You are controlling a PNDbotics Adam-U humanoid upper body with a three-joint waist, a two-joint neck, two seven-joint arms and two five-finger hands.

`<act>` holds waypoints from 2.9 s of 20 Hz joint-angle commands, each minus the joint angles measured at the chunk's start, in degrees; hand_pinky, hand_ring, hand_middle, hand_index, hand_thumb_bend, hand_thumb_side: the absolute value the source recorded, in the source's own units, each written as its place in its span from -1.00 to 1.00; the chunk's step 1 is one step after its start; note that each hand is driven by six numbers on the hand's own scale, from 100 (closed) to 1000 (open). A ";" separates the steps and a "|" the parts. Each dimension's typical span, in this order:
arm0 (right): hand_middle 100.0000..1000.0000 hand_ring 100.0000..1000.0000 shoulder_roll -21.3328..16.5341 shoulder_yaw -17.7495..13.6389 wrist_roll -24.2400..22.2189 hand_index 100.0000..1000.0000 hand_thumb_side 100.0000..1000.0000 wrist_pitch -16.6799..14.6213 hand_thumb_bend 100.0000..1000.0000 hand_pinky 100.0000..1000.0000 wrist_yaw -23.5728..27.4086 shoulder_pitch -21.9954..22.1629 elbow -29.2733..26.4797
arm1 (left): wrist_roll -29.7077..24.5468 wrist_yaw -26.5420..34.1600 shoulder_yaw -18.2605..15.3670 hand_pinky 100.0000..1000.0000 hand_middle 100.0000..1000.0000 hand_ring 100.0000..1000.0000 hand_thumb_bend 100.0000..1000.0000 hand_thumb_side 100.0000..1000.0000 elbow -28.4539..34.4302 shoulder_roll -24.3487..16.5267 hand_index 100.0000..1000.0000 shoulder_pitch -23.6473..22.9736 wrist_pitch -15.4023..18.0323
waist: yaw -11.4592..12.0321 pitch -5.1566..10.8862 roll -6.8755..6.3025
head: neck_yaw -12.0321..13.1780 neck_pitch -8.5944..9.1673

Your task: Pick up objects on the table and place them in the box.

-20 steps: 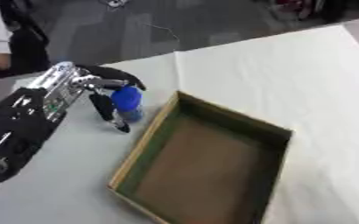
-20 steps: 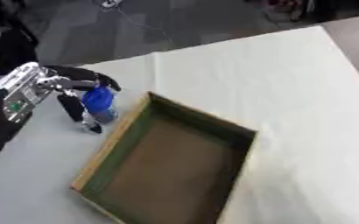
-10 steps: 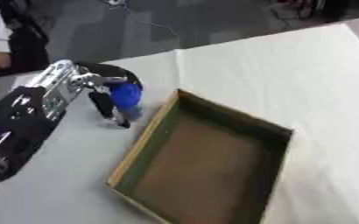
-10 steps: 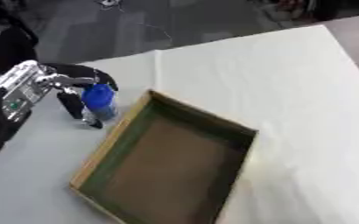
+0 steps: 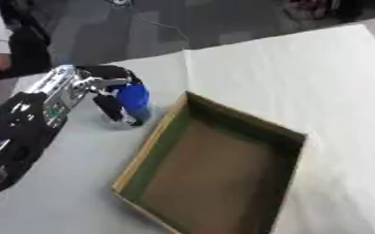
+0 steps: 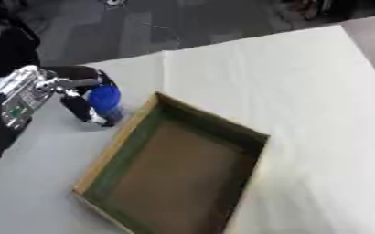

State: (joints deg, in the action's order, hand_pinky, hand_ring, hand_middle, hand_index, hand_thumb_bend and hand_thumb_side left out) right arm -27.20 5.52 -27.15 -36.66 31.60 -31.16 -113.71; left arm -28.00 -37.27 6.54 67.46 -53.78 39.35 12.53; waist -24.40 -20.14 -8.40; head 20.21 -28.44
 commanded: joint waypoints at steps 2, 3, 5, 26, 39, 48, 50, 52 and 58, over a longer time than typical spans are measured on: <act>-0.25 -0.27 -0.60 -0.06 -13.17 -0.40 0.65 -13.21 -1.00 -1.00 -0.09 -0.91 -0.88 | 2.83 0.83 0.45 -1.00 -0.47 -0.88 -1.00 0.22 -0.65 -0.58 -0.04 -0.30 -0.17 | -0.08 0.76 0.60 | 0.56 0.97; -0.25 -0.27 -0.61 -0.06 -13.19 -0.40 0.64 -13.21 -1.00 -1.00 -0.09 -0.93 -0.88 | 3.20 1.09 0.51 -1.00 -0.56 -0.96 -1.00 0.20 -0.75 -0.52 -0.14 -0.40 -0.15 | -0.07 0.75 0.60 | 0.58 0.98; -0.25 -0.27 -0.61 -0.06 -13.23 -0.40 0.65 -13.22 -1.00 -1.00 -0.08 -0.96 -0.88 | 3.61 1.32 0.66 -1.00 -0.66 -1.00 -1.00 0.18 -0.92 -0.47 -0.22 -0.56 -0.14 | -0.06 0.73 0.63 | 0.56 1.00; -0.25 -0.27 -3.24 -1.37 -12.94 -0.44 0.61 -13.19 -1.00 -1.00 1.10 1.21 -0.88 | 11.86 2.33 0.09 -1.00 -1.00 -1.00 -1.00 0.05 5.53 -3.52 -0.62 -2.43 2.33 | 3.99 4.45 1.17 | -0.10 0.01; -0.25 -0.26 -6.31 -3.05 -12.81 -0.48 0.59 -13.50 -1.00 -1.00 2.28 4.20 -0.88 | 12.08 11.55 1.16 -1.00 -1.00 -1.00 -1.00 0.04 17.91 -6.28 -0.63 -6.96 2.01 | 7.16 8.74 1.44 | -0.90 -1.77; -0.24 -0.26 -7.41 -3.60 -13.05 -0.49 0.58 -14.02 -1.00 -1.00 2.55 5.42 -0.88 | 12.69 19.61 2.72 -1.00 -1.00 -1.00 -1.00 0.04 27.31 -7.26 -0.62 -10.17 2.19 | 7.41 10.35 1.55 | -0.86 -3.16; -0.24 -0.26 -7.57 -3.62 -13.18 -0.49 0.58 -14.08 -1.00 -1.00 2.69 5.54 -0.88 | 12.31 21.13 3.22 -1.00 -1.00 -1.00 -1.00 0.04 29.48 -7.53 -0.62 -10.56 2.18 | 7.37 10.63 1.56 | -0.74 -3.23; -0.24 -0.26 -7.67 -3.67 -13.32 -0.50 0.58 -14.10 -1.00 -1.00 2.88 5.66 -0.88 | 11.77 22.48 3.89 -1.00 -1.00 -1.00 -1.00 0.04 31.76 -7.75 -0.62 -10.68 2.28 | 7.34 10.88 1.61 | -0.61 -3.20; -0.24 -0.26 -7.63 -3.73 -13.83 -0.50 0.57 -13.94 -1.00 -0.99 3.63 5.56 -0.88 | 9.17 26.03 6.81 -1.00 -1.00 -1.00 -1.00 0.04 36.76 -7.08 -0.61 -9.03 2.53 | 6.97 11.29 1.74 | -0.09 -2.91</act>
State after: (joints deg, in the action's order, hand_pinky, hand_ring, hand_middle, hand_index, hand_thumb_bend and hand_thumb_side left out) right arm -33.35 2.48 -26.99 -36.81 34.83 -25.10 -113.71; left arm -18.26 -12.15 13.37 102.79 -58.44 29.51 14.98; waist -17.47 -9.94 -7.07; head 19.67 -31.57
